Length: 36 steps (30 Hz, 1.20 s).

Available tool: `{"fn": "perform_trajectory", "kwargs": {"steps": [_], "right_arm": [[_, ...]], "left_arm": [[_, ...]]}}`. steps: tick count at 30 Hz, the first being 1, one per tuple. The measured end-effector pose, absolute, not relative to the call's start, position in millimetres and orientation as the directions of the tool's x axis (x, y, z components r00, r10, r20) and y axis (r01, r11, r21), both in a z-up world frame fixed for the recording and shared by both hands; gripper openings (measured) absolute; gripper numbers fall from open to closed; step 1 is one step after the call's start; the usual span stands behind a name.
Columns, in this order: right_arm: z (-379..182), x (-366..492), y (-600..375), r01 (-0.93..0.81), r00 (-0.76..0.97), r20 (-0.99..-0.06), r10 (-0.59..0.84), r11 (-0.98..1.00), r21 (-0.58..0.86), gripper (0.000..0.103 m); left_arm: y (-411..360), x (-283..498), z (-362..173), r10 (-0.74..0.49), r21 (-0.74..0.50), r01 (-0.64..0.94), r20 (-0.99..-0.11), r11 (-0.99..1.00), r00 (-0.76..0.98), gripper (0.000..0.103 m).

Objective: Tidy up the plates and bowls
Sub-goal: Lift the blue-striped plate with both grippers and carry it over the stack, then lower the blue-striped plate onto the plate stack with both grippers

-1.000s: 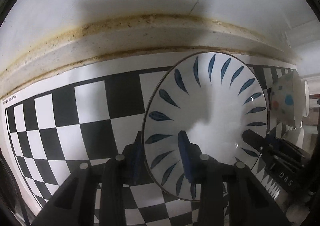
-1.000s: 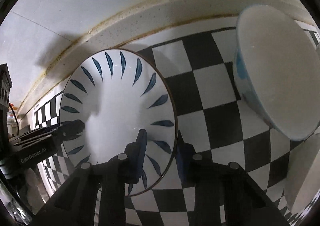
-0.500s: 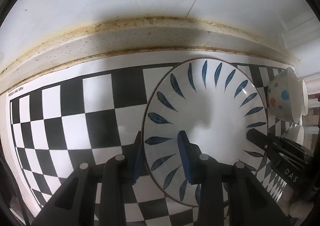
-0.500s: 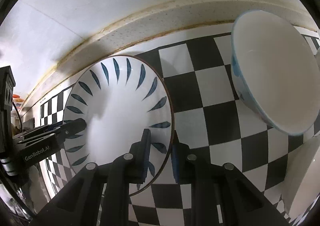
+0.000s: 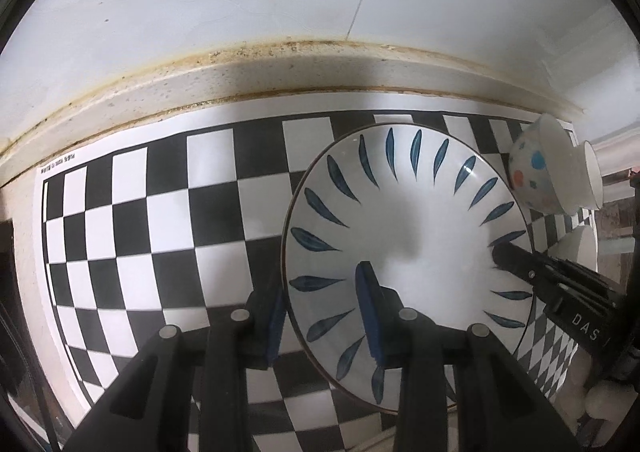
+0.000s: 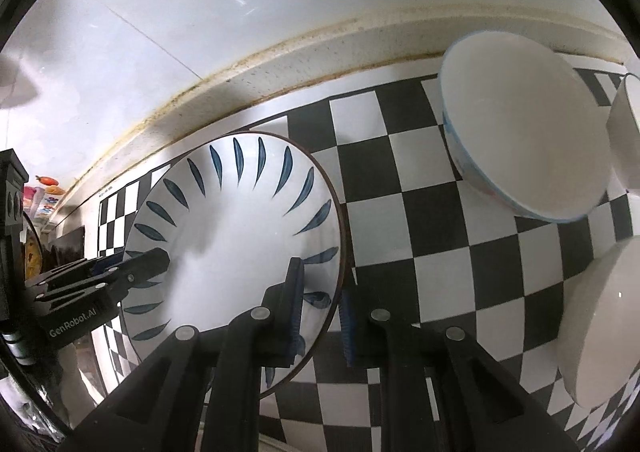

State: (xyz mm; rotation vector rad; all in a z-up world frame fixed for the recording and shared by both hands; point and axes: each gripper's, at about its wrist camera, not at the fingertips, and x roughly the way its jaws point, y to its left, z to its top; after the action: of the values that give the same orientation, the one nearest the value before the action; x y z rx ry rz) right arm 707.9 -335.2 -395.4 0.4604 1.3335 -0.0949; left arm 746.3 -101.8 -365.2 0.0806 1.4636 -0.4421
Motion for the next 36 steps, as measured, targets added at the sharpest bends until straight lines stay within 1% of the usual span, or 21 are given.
{"fn": "perform_trajectory", "kwargs": {"steps": [8,14,22,29,32,36], "right_arm": [[-364.0,683.5,-327.3,0.309,0.293,-0.933,0.208,0.903,0.298,0.017],[-331.3,649.4,-326.2,0.285,0.331,-0.917,0.221,0.903,0.321,0.017],[-297.9,591.6,-317.9,0.246,0.369,-0.900,0.230,0.910,0.334,0.016],[-286.1,532.6,-303.3,0.221,0.368,-0.894,0.256,0.910,0.351,0.016],[-290.7,512.5,-298.1,0.217,0.353,-0.896,0.267,0.909,0.357,0.016],[-311.3,486.2,-293.2,0.222,0.307,-0.908,0.284,0.907,0.359,0.016]], "left_arm": [[-88.8,720.0,-326.8,-0.272,-0.227,0.348,-0.959,0.909,0.085,0.031],[-77.8,688.2,-291.1,-0.281,-0.217,0.372,-0.952,0.903,0.125,0.031],[-58.5,636.2,-260.2,-0.301,-0.225,0.383,-0.942,0.896,0.149,0.031],[-46.3,590.5,-255.8,-0.305,-0.237,0.370,-0.943,0.898,0.136,0.031],[-44.0,573.6,-260.9,-0.302,-0.240,0.362,-0.945,0.901,0.123,0.031],[-41.0,553.3,-278.0,-0.284,-0.239,0.350,-0.955,0.906,0.082,0.031]]}}
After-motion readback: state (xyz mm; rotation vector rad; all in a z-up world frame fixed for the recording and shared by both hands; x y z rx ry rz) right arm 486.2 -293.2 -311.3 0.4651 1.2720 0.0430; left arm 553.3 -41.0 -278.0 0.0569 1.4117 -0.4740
